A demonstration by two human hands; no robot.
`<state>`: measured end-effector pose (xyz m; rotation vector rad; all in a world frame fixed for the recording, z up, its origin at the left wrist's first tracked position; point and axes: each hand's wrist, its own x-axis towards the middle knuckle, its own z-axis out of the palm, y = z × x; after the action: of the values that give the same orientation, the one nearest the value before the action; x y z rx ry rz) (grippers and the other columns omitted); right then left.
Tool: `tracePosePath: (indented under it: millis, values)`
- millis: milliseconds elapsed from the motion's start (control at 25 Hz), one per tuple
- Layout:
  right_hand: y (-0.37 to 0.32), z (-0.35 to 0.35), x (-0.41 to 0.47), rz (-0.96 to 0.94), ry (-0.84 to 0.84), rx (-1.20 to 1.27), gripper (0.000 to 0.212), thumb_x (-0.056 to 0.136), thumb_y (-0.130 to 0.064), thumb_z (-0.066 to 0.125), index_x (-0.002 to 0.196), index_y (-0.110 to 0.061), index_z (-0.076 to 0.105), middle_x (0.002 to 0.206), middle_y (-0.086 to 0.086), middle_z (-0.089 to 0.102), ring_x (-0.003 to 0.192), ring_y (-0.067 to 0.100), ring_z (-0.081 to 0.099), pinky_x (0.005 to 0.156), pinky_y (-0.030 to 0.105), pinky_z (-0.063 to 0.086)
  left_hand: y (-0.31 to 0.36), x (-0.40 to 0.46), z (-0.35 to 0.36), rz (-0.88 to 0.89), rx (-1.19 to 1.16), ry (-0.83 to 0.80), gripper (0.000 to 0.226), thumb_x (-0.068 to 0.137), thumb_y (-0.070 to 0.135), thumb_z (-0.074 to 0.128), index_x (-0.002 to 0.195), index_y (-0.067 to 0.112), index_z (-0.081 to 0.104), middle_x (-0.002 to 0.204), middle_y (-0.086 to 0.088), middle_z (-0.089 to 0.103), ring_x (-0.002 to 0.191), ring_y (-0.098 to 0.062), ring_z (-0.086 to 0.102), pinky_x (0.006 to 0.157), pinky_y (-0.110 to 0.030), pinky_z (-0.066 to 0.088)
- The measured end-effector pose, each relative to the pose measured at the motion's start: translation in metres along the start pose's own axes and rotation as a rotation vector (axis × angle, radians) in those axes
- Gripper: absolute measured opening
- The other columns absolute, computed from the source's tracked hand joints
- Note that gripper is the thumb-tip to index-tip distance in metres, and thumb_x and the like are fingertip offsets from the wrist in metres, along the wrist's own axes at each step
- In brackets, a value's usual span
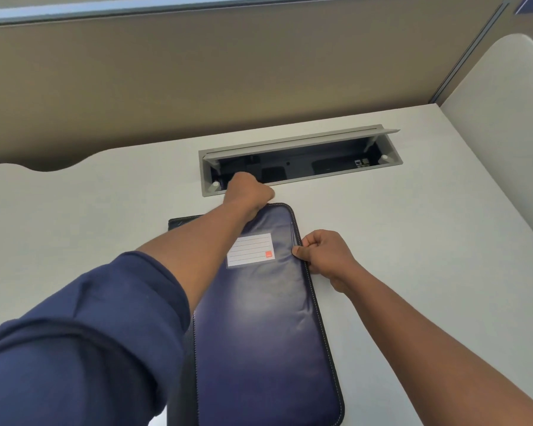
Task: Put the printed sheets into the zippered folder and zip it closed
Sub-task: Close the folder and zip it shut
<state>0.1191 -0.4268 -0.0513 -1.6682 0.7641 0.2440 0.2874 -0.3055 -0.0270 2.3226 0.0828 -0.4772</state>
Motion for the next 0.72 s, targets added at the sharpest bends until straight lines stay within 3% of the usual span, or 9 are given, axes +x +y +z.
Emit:
tracePosePath:
  millis: [120,280,440,600,720]
  values:
    - [0.002,0.001,0.003,0.001,0.021,-0.028,0.020,0.081,-0.010,0.081,0.079,-0.011,0.061,0.070,0.006,0.056,0.067,0.023,0.051,0.064,0.037,0.048,-0.027,0.005,-0.022,-0.025,-0.016,0.045,0.024,0.058,0.010,0.071,0.057,0.012,0.047,0.052,0.000,0.048,0.049,-0.021,0.047,0.046,-0.025,0.034]
    - [0.001,0.003,0.003,0.001,0.038,-0.058,0.021,0.082,-0.011,0.081,0.078,-0.011,0.060,0.073,0.007,0.058,0.070,0.023,0.052,0.066,0.039,0.049,-0.066,0.004,-0.059,-0.079,-0.045,0.123,0.019,0.057,0.016,0.072,0.068,0.011,0.057,0.066,0.001,0.061,0.058,-0.018,0.056,0.050,-0.025,0.040]
    - [0.000,0.003,0.001,0.000,0.050,-0.078,0.021,0.082,-0.010,0.080,0.078,-0.012,0.059,0.074,0.009,0.057,0.071,0.023,0.051,0.067,0.039,0.048,-0.099,0.003,-0.099,-0.107,0.074,0.175,0.020,0.064,0.017,0.075,0.069,0.005,0.060,0.065,-0.007,0.061,0.059,-0.025,0.055,0.055,-0.028,0.043]
    - [-0.001,0.004,0.000,-0.008,0.056,-0.117,0.022,0.083,-0.010,0.078,0.078,-0.012,0.057,0.074,0.009,0.054,0.071,0.024,0.048,0.068,0.039,0.045,-0.126,-0.002,-0.128,-0.101,0.142,0.217,0.029,0.068,0.016,0.070,0.056,0.013,0.045,0.055,-0.001,0.047,0.055,-0.026,0.046,0.054,-0.026,0.036]
    - [-0.002,0.006,0.000,-0.007,0.061,-0.130,0.023,0.084,-0.010,0.077,0.077,-0.012,0.055,0.074,0.009,0.054,0.071,0.024,0.048,0.067,0.039,0.046,-0.135,-0.007,-0.131,-0.082,0.137,0.232,0.022,0.069,0.015,0.067,0.056,0.017,0.050,0.058,0.002,0.053,0.055,-0.025,0.050,0.056,-0.026,0.039]
